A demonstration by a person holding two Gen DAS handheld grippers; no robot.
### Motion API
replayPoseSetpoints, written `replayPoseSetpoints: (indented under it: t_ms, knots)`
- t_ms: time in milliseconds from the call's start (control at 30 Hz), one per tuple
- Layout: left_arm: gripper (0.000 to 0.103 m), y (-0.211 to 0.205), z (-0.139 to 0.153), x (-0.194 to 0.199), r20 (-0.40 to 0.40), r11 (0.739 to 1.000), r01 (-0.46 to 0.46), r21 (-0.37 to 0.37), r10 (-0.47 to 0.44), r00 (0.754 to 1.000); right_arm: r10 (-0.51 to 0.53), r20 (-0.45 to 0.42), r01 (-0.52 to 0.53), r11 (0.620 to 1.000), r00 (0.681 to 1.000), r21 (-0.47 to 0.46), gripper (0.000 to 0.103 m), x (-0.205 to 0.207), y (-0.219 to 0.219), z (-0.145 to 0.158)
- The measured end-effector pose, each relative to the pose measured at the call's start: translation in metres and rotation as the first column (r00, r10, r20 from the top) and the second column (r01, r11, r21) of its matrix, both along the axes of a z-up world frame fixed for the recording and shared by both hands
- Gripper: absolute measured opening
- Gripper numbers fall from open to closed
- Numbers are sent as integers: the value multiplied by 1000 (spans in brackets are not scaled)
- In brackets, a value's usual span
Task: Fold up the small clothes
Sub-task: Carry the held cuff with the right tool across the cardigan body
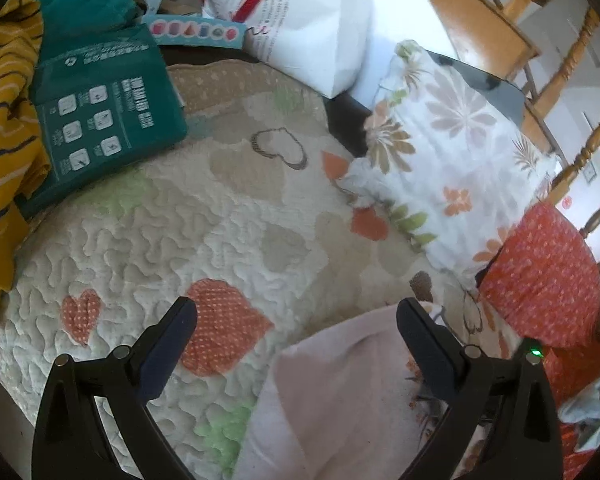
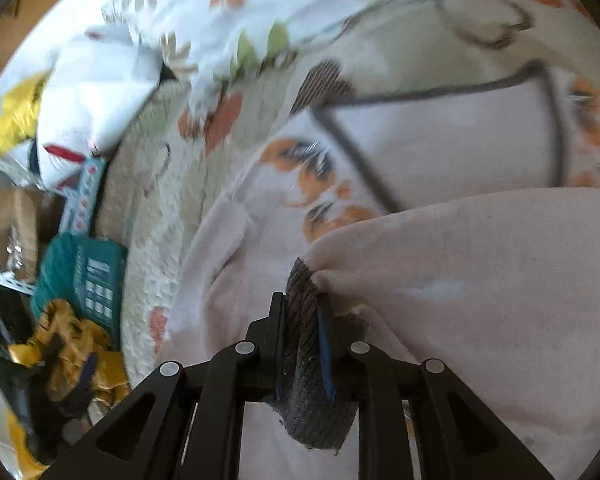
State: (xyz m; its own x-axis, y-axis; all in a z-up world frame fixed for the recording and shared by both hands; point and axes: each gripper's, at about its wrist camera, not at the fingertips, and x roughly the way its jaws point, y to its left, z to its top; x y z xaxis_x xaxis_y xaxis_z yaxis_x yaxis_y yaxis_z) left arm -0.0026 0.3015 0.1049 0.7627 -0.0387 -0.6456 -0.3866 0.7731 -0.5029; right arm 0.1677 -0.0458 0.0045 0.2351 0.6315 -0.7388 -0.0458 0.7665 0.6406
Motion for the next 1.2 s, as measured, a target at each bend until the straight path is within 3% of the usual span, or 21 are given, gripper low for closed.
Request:
replayPoseSetpoints:
  t_ms: [133, 167, 300, 533, 667, 867, 1000, 1100, 1200]
  knots:
    - [100, 11, -3, -4, -3, 999, -15, -38, 15, 1000, 27, -42, -24, 997, 999, 71, 49, 8, 25, -15]
    - [100, 13, -3, -5, -5, 999, -19, -38, 19, 1000, 36, -40, -32, 995, 999, 91, 51, 5, 26, -11]
    - [100, 17, -4, -7, -12, 999, -26, -41, 26, 1000, 104, 11, -105, 983, 994, 150, 53, 0, 36, 9]
    - [100, 39, -4, -20, -24, 994, -100, -31, 100, 995, 229, 99, -229, 973, 968, -12, 53, -42, 51, 31]
    - [100, 60, -8, -33, -34, 986, -158, -47, 157, 987, 386, 129, -383, 922, 913, -48, 53, -98, 63, 39]
    - [100, 70, -16, -42, -54, 982, -178, -59, 175, 983, 532, 175, -528, 846, 829, -74, 53, -183, 71, 42]
    - [100, 68, -17, -43, -57, 984, -167, -61, 164, 985, 599, 219, -562, 799, 770, -214, 54, -222, 71, 41]
    - [100, 66, -18, -44, -57, 985, -159, -67, 156, 986, 579, 225, -524, 811, 784, -262, 55, -232, 53, 36]
    - [100, 63, -19, -43, -59, 986, -151, -71, 147, 987, 492, 207, -443, 864, 846, -241, 55, -230, 27, 22]
